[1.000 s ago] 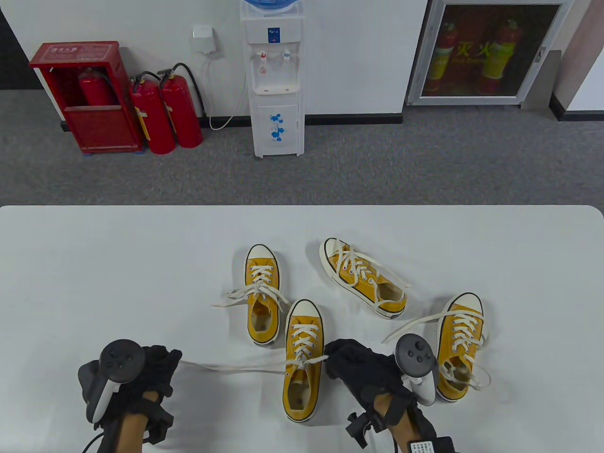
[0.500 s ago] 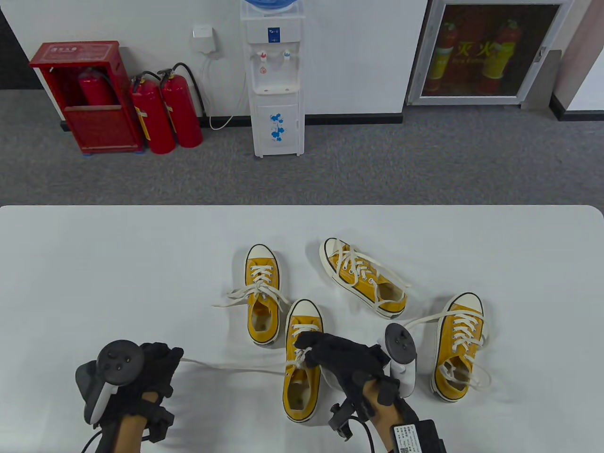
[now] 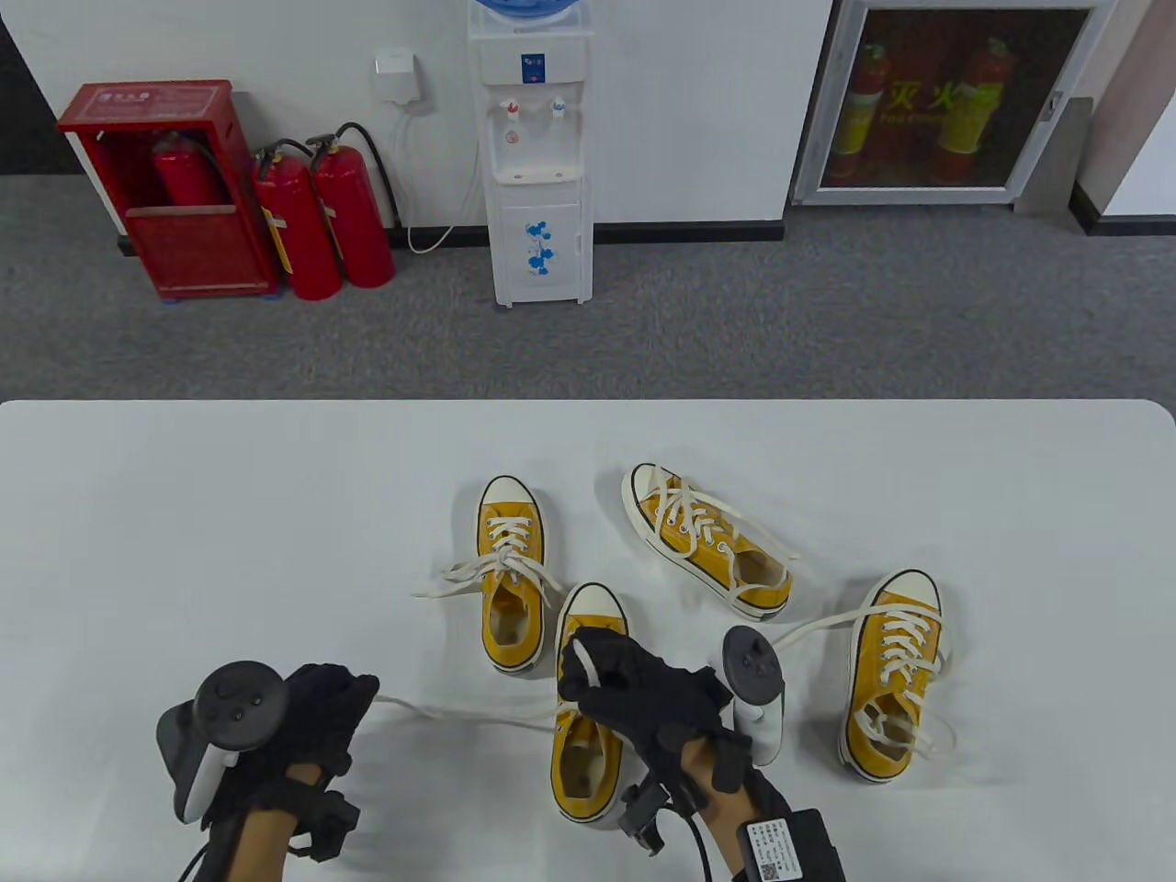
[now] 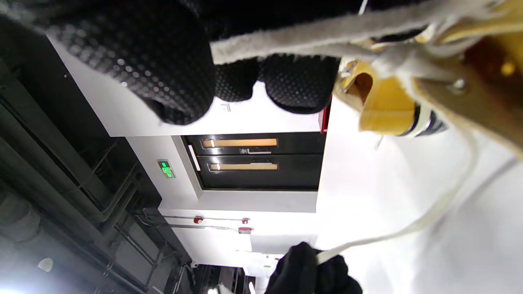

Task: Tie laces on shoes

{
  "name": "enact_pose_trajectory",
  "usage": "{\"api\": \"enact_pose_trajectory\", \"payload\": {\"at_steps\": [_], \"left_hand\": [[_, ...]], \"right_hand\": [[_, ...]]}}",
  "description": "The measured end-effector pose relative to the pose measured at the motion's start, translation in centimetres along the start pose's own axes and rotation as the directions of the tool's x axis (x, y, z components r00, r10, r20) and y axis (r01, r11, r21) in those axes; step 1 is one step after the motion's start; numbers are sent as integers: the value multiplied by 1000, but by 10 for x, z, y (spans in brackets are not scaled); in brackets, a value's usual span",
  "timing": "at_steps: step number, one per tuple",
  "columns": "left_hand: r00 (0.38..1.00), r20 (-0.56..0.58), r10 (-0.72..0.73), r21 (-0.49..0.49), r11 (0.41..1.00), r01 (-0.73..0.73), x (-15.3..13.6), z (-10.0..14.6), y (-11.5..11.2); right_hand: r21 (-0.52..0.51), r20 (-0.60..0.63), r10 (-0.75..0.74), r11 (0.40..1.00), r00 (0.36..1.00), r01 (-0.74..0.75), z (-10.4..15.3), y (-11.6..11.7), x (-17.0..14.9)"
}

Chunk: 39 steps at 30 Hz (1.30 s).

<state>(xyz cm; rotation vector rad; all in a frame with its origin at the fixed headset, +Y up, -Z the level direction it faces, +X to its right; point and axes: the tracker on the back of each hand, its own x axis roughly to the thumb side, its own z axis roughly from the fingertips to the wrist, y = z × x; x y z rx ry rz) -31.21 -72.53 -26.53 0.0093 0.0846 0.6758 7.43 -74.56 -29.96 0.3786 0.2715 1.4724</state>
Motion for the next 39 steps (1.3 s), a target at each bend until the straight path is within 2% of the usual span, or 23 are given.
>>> {"api": "enact_pose_trajectory", "payload": {"at_steps": [5, 11, 18, 25, 30, 37, 39], "left_hand": [[975, 59, 216, -13, 976, -215, 14, 3, 1], [851, 145, 504, -54, 863, -502, 45, 5, 8], [732, 203, 651, -122, 758, -641, 82, 3, 15], [621, 198, 758, -272, 651, -708, 114, -5, 3], [555, 207, 806, -392, 588, -707, 141, -9, -3], [425, 182, 887, -561, 448, -696, 170, -6, -10], [408, 178, 895, -591, 429, -683, 176, -5, -10]], "right_hand": [[-55, -9, 64, 996, 998, -65, -1, 0, 0], [-171, -15, 221, 960, 975, -221, 1, 1, 3], [-204, -29, 319, 926, 947, -318, 3, 1, 5], [-165, -29, 356, 920, 934, -356, 1, 8, 6], [-153, -34, 404, 902, 914, -404, 0, 12, 7], [-136, -35, 447, 884, 894, -448, -1, 16, 7], [-99, -35, 472, 876, 881, -473, -1, 19, 8]]}}
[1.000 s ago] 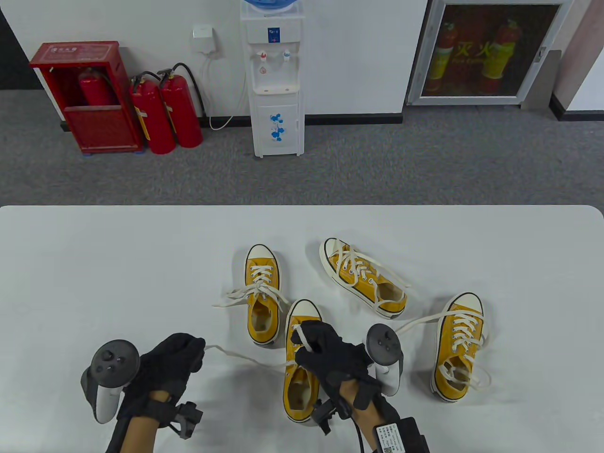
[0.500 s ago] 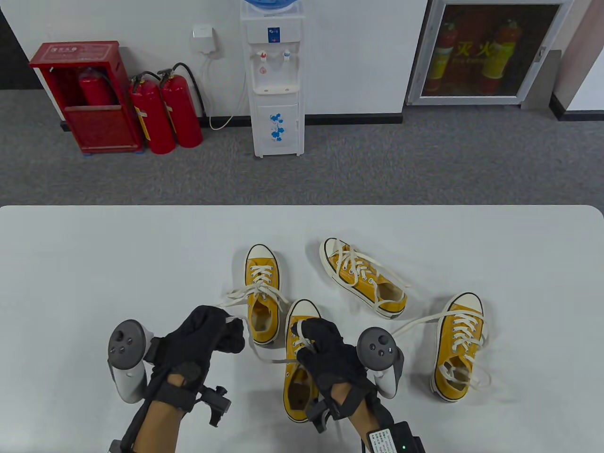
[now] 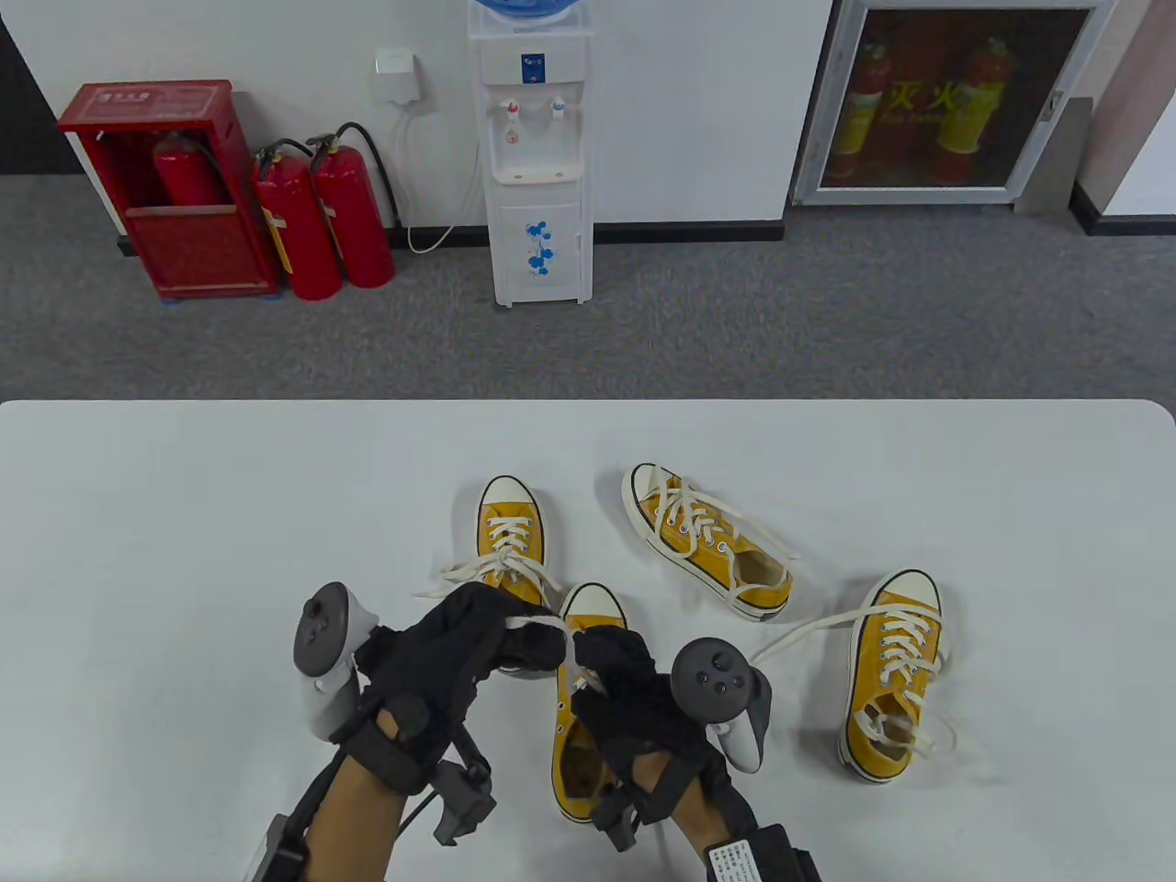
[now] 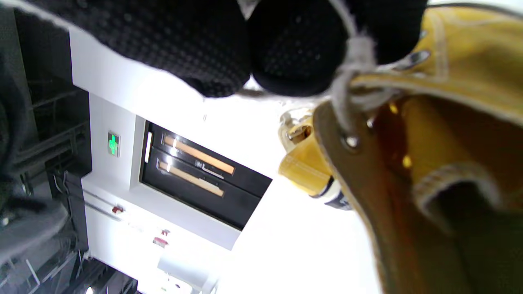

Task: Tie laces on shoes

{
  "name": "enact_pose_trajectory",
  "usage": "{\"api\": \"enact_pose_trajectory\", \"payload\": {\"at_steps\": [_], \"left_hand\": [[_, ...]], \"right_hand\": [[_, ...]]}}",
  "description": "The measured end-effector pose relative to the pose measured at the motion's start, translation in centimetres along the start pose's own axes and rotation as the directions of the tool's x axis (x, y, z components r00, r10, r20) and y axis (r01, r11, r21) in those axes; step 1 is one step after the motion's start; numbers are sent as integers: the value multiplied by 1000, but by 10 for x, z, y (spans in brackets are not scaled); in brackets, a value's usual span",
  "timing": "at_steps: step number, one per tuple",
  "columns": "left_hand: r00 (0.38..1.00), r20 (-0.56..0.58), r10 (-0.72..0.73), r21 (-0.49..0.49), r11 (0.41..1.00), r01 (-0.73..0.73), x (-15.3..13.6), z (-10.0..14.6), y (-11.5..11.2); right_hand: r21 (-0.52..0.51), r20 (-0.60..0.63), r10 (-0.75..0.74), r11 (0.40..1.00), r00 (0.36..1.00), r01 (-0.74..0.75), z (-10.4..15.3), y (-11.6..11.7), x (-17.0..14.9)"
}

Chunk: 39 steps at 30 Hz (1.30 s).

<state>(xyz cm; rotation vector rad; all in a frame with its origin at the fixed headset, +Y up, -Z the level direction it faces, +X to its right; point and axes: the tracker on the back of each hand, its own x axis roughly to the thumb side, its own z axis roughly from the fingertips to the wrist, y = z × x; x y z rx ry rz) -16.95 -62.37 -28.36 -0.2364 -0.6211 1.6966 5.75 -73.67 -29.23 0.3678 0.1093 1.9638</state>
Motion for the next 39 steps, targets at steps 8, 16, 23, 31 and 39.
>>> {"api": "enact_pose_trajectory", "payload": {"at_steps": [8, 16, 23, 31, 39], "left_hand": [[998, 6, -58, 9, 998, 58, -3, -10, -3], [981, -80, -177, 75, 980, 183, -20, -15, 12], [925, -222, -308, 126, 932, 341, -55, -15, 35], [876, -369, -311, 77, 929, 362, -105, -4, 46], [830, -425, -361, 9, 915, 403, -124, 8, 35]], "right_hand": [[46, 73, 142, 988, 987, -146, 2, 6, 11], [83, 137, 185, 977, 973, -197, 5, 9, 18], [136, 177, 131, 978, 975, -157, 6, 6, 15], [133, 168, -26, 991, 985, 3, 4, -3, 7], [45, 140, -123, 992, 982, 118, 4, -10, -6]]}}
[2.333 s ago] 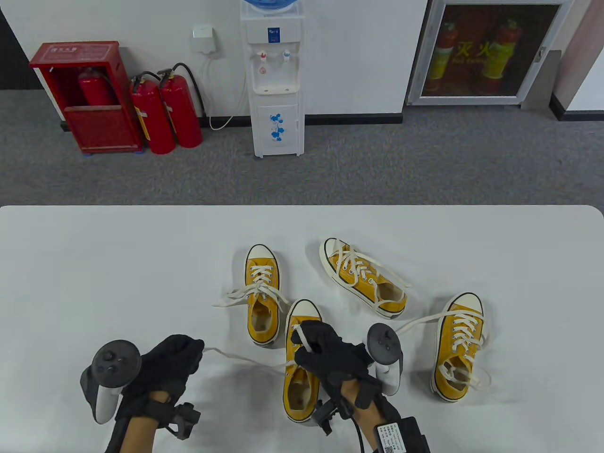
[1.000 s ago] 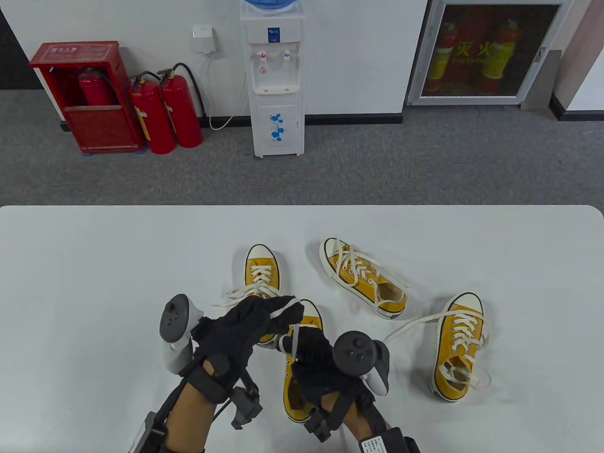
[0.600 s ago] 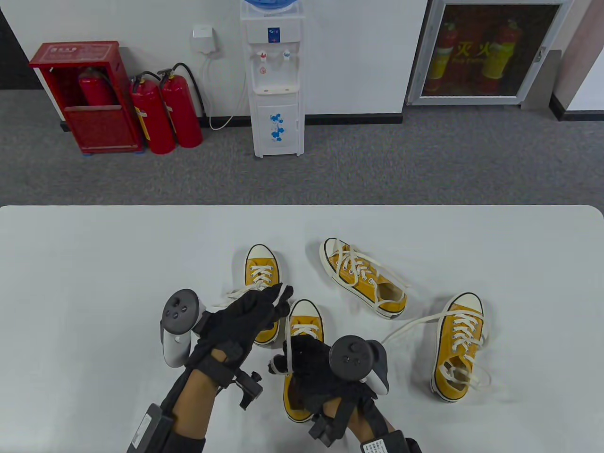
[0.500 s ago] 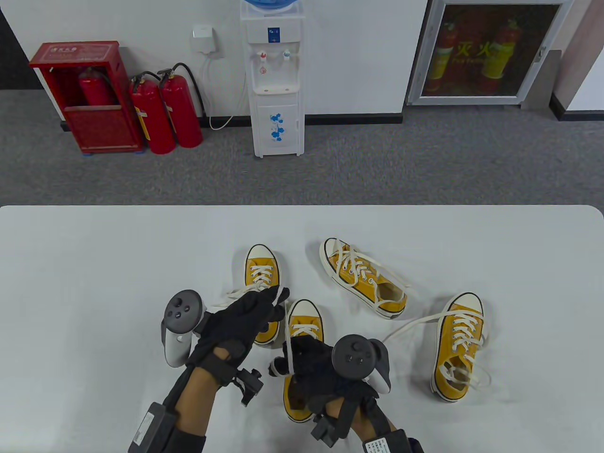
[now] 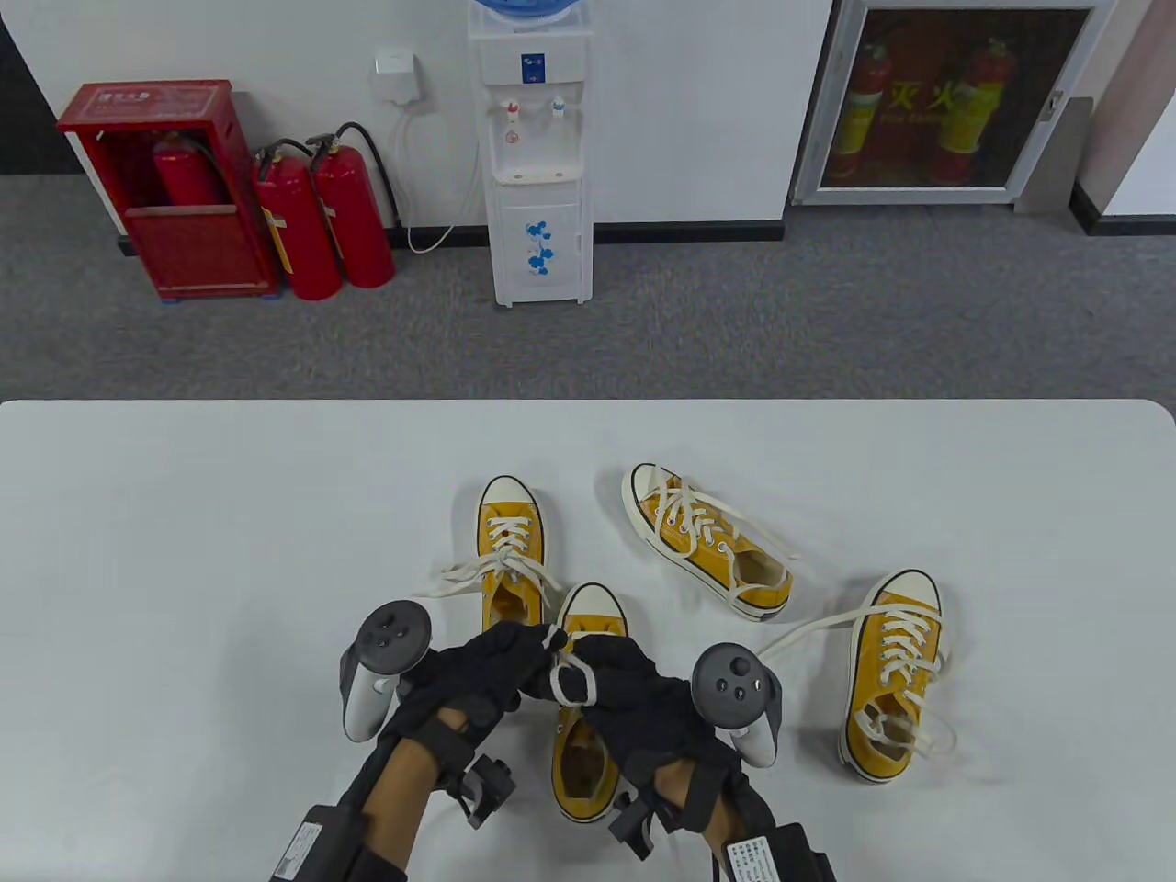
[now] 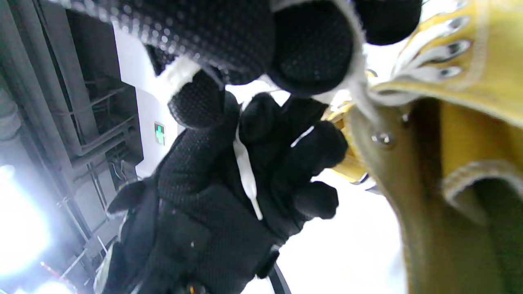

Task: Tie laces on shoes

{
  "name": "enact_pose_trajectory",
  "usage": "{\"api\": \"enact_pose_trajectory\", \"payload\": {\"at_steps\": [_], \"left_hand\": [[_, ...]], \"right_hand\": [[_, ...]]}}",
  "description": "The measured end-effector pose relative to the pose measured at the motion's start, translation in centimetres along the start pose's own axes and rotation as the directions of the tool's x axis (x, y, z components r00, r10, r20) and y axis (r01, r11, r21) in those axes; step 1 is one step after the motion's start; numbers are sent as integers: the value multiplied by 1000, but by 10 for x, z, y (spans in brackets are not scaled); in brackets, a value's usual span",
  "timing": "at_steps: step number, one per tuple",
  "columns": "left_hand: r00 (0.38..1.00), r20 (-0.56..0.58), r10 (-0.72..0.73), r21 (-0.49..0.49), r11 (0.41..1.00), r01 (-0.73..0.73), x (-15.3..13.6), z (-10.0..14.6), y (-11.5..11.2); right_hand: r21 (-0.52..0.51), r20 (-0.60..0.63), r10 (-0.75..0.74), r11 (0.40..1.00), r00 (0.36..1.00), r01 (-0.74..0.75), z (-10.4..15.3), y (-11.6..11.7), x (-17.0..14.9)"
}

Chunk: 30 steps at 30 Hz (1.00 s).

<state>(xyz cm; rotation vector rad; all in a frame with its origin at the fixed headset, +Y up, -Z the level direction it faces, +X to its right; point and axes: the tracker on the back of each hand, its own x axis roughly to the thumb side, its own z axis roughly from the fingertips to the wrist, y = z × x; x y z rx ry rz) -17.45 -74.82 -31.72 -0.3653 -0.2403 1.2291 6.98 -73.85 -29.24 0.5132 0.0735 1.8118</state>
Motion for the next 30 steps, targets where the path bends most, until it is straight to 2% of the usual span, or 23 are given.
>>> {"api": "enact_pose_trajectory", "payload": {"at_steps": [10, 14, 18, 22, 30], "left_hand": [[994, -36, 100, -55, 993, -102, -16, 3, -15], [996, -36, 83, -70, 994, -85, -16, 4, -20], [997, -24, 79, -73, 994, -81, -14, 5, -22], [992, -17, 122, -74, 990, -123, -15, 6, -20], [994, -23, 109, -36, 993, -109, -17, 9, -11]], "right_hand": [[-65, -42, -98, 993, 994, 95, 3, -9, -10], [-147, -71, -46, 989, 996, 35, 7, -14, -12], [-173, -74, -10, 985, 997, -2, 10, -16, -11], [-238, -105, 30, 970, 994, -55, 13, -18, -9], [-244, -154, 53, 966, 987, -90, 17, -26, -4]]}}
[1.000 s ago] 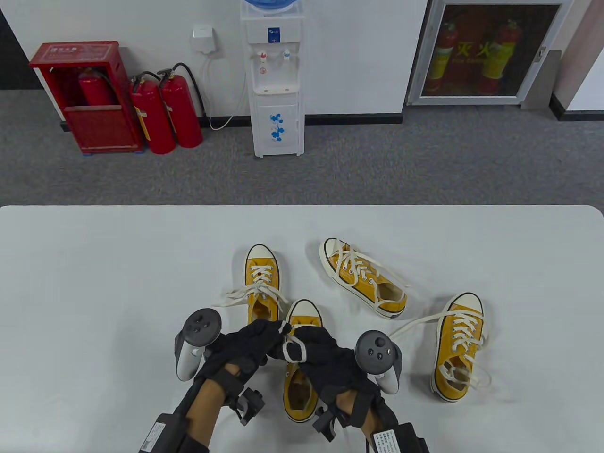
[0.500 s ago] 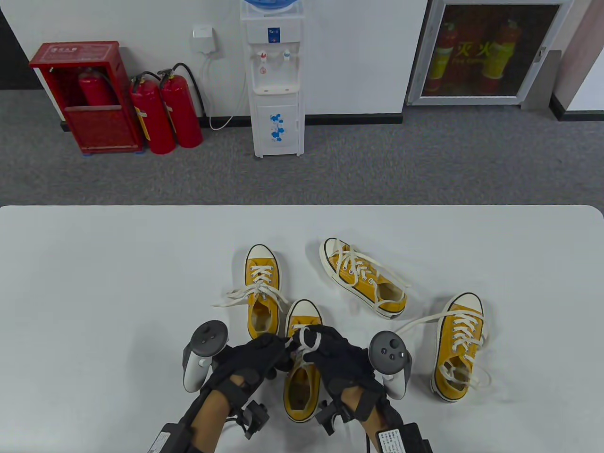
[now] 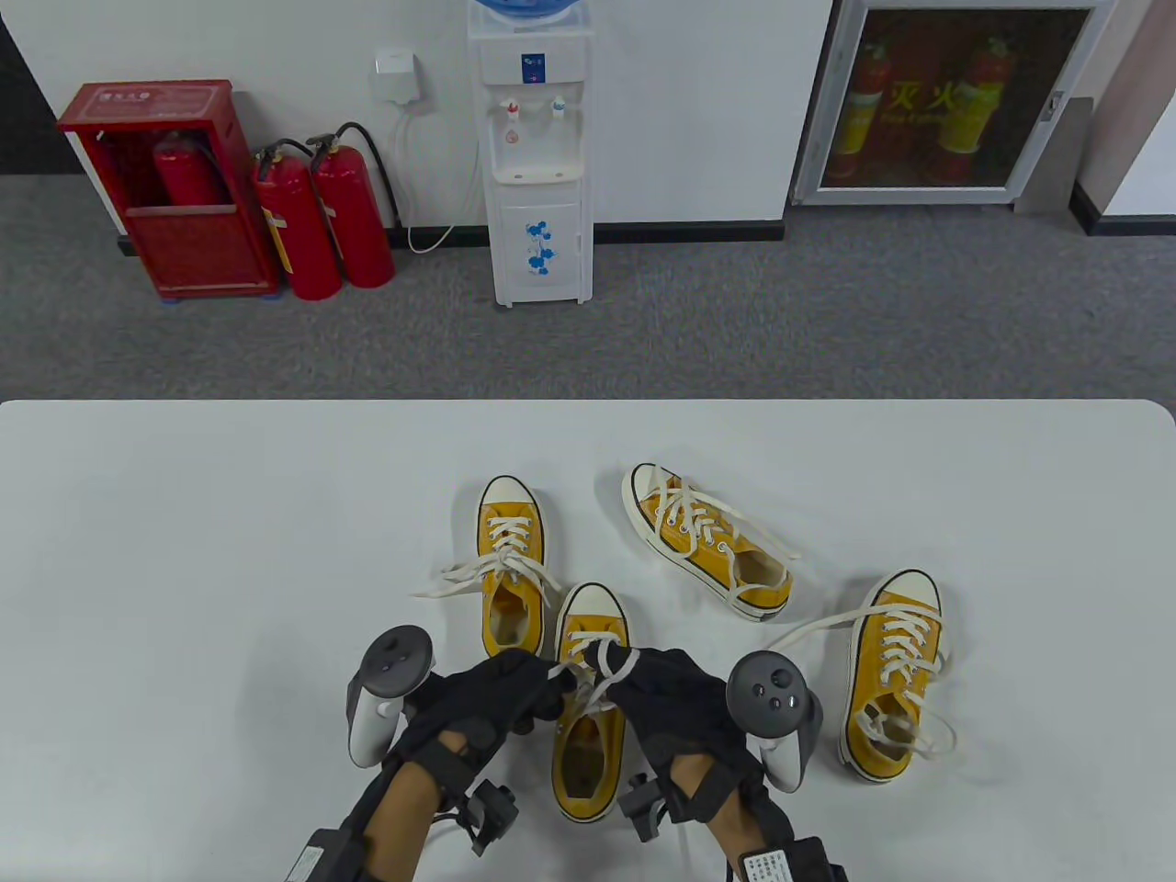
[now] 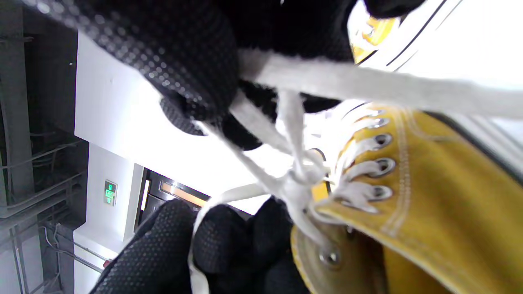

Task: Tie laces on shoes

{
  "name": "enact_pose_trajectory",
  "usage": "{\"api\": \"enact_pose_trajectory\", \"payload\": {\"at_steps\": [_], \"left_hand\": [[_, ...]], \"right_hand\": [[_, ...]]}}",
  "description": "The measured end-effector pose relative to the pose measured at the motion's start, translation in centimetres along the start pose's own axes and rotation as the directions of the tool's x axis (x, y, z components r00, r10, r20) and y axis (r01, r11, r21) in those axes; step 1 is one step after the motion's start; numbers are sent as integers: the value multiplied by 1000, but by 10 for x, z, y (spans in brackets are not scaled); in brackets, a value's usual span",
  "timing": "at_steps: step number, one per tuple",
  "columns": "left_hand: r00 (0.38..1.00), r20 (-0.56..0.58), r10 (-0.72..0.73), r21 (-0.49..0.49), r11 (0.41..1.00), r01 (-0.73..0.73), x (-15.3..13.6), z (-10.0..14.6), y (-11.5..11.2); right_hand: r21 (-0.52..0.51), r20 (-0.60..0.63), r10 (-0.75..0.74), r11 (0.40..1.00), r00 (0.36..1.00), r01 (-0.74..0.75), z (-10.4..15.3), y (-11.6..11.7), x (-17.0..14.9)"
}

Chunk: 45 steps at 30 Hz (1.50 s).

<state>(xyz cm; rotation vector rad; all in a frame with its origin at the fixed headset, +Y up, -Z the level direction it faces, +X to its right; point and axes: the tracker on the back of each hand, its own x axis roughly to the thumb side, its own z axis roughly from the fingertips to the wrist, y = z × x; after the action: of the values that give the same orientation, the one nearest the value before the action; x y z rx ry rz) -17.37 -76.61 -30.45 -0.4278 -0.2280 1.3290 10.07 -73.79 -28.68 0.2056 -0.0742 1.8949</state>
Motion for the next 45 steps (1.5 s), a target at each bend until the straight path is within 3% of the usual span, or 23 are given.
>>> {"api": "enact_pose_trajectory", "payload": {"at_steps": [4, 11, 15, 20, 38, 45], "left_hand": [[997, -9, -77, 58, 995, 77, 1, 2, 6], [971, -59, -233, 162, 957, 239, 2, 6, 14], [953, -84, -290, 172, 938, 300, 2, 7, 17], [932, -93, -349, 181, 915, 361, 4, 8, 19], [961, 4, -278, 179, 945, 273, 13, 9, 1], [964, 45, -262, 186, 950, 250, 18, 10, -6]], "right_hand": [[-10, 4, 29, 1000, 1000, -29, 1, -3, 3], [48, -82, -55, 997, 995, 59, 2, -3, 0], [117, -138, -125, 983, 982, 141, 1, 0, -5], [156, -91, -78, 983, 993, 92, 0, 2, -2], [187, 28, 82, 979, 996, -86, 0, 4, 7], [180, 69, 75, 980, 995, -87, 1, 4, 10]]}}
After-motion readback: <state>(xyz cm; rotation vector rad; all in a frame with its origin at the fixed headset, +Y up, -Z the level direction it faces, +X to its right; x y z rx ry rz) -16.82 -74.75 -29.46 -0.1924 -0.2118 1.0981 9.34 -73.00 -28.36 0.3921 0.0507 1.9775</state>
